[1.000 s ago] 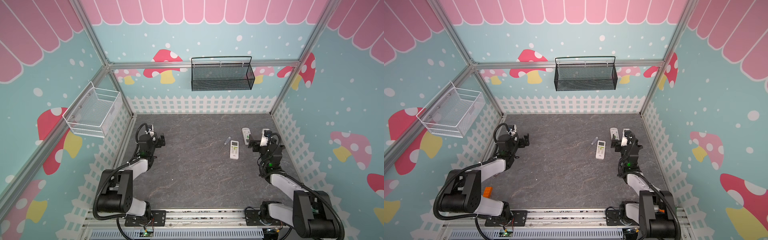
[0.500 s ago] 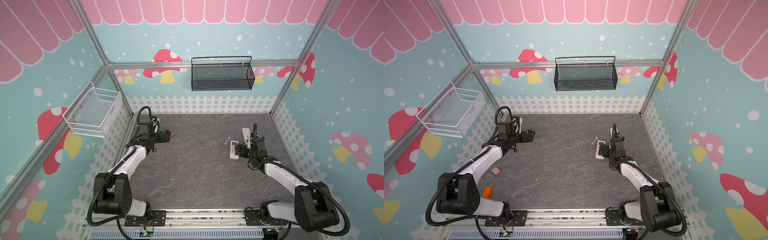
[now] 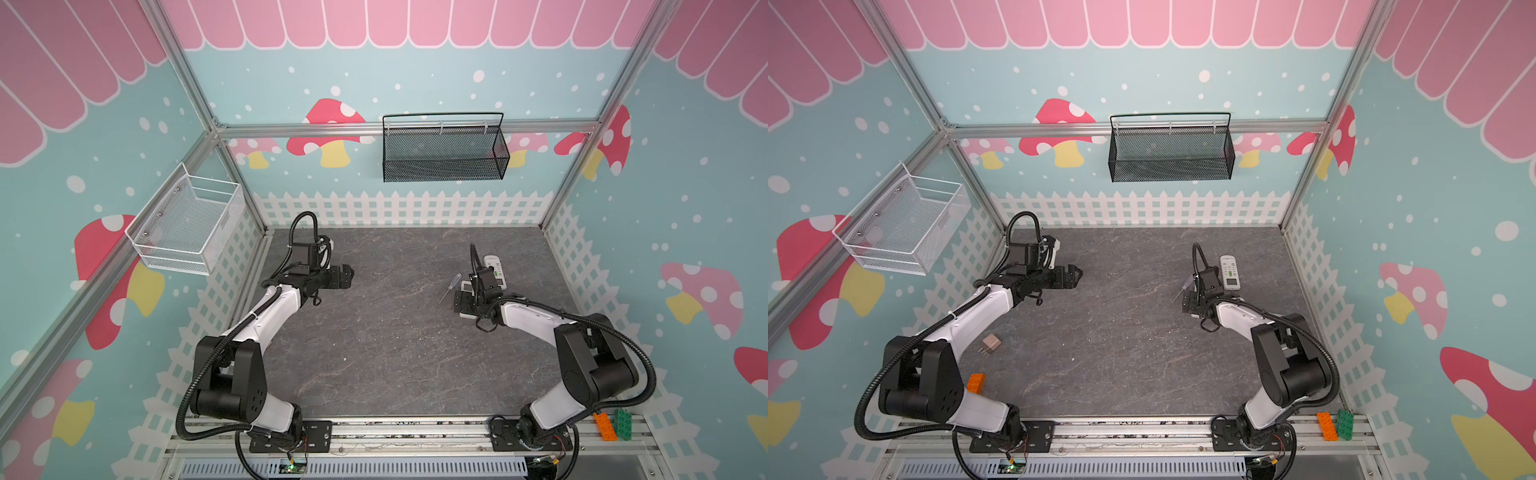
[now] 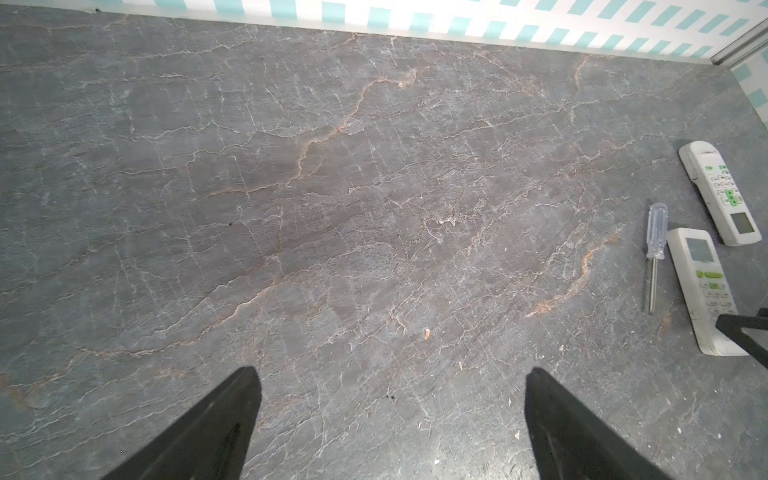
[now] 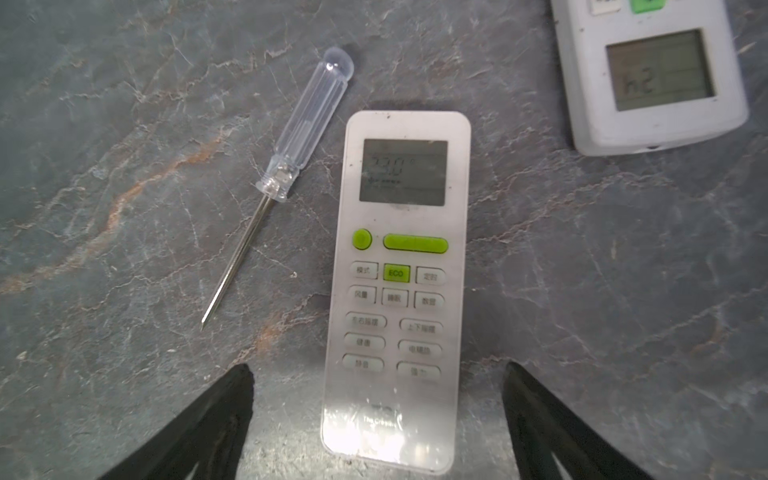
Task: Unload the batteries from the remote control
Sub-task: 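Reach the right gripper to the TCL remote and grasp its lower end, then lift the TCL remote toward the left gripper while the left arm reaches to meet it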
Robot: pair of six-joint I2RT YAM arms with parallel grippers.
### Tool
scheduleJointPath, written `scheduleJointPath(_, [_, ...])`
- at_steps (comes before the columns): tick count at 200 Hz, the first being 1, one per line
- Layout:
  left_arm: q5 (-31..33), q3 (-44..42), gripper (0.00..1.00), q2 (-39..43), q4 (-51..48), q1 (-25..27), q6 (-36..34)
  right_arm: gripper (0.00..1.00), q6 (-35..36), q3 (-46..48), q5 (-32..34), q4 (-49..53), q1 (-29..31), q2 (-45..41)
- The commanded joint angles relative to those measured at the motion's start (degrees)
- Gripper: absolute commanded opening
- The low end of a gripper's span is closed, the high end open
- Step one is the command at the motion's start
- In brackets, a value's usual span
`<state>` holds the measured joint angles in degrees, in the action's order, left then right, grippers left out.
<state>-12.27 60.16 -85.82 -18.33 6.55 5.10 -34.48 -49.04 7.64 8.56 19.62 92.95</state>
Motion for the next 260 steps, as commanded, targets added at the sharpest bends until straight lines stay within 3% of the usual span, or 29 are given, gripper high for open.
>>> scheduleJointPath(1, [-0.5, 1.5, 1.00, -0.6, -1.6, 0.4, -0.5, 0.94, -0.4, -2.3, 3.3, 2.9, 1.1, 3.1])
scheduleJointPath(59, [0.5, 2.7, 1.00, -0.5, -3.1, 0.9, -1.8, 0.89, -1.5, -2.3, 5.0, 3.6, 1.5, 6.5])
scheduleJointPath(133, [0.7, 5.4, 1.00, -0.2, -4.3, 1.1, -4.7, 0.61, 1.1, 0.8, 5.3, 0.9, 1.3, 4.8])
scheduleJointPath(179, [-2.5, 14.2, 1.00, -1.3, -8.5, 1.7, -10.7, 0.50, 6.1, 1.1, 4.9, 0.6, 1.3, 0.6])
scheduleJointPath(204, [-6.6, 21.4, 1.00, -1.9, -11.6, 2.1, -16.8, 0.49, 10.6, -0.1, 3.2, 1.2, 1.2, -2.7])
scheduleJointPath(232, [-12.4, 28.6, 1.00, -2.2, -15.1, 3.9, -29.4, 0.49, 20.8, -0.7, -2.3, -2.4, 1.2, -8.3])
scheduleJointPath(260, [-18.5, 34.3, 1.00, -2.2, -20.9, 6.3, -43.8, 0.47, 33.6, -1.9, -15.7, -5.6, 1.2, -13.8])
